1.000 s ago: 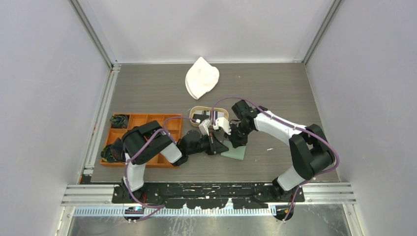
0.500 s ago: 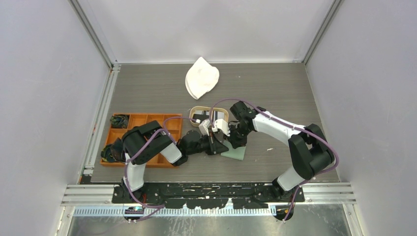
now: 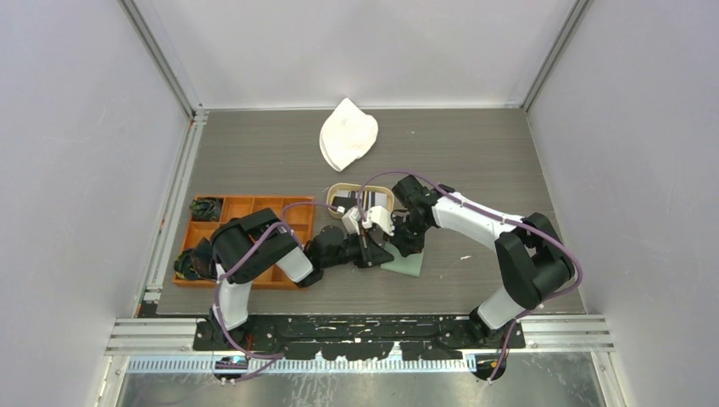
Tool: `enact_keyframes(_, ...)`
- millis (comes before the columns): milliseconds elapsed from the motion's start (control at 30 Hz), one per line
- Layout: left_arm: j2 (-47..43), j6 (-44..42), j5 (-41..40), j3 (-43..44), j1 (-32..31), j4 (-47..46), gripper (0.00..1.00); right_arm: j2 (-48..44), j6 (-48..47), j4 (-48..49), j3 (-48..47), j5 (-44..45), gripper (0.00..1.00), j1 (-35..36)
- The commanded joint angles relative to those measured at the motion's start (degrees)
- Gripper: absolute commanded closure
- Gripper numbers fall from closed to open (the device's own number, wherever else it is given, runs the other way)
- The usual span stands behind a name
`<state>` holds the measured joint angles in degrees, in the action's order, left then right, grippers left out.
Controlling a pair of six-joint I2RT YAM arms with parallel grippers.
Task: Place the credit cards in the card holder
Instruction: Close the card holder at the center of the board.
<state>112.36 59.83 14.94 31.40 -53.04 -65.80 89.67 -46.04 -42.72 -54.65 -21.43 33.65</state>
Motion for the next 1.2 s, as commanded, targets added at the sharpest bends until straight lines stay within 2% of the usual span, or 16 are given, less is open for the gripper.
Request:
enact_keyframes(0,0.9,-0.2,0.0,-0.5,-0.2,-3.2,1.00,3.7,2.3,1.7,0.6,3.0,0.99,1.0)
enact_keyframes(900,-1.0,-0.6,-0.5,-2.4,-0.2,-7.1,0.99,7.9,8.0,1.6,-2.3,4.8,0.99,3.1)
enact_keyframes(1033,-5.0,-2.6,-1.6,-4.1,-0.1,-4.9,0.91,2.8,8.5,-0.4,-4.0,-0.5,0.74,0.1)
enact_keyframes(1167,-13.1,-6.7,-3.1,-4.9,-0.1,4.7,0.79,-4.3,7.7,-3.1,-5.0,-5.8,0.55,-4.6)
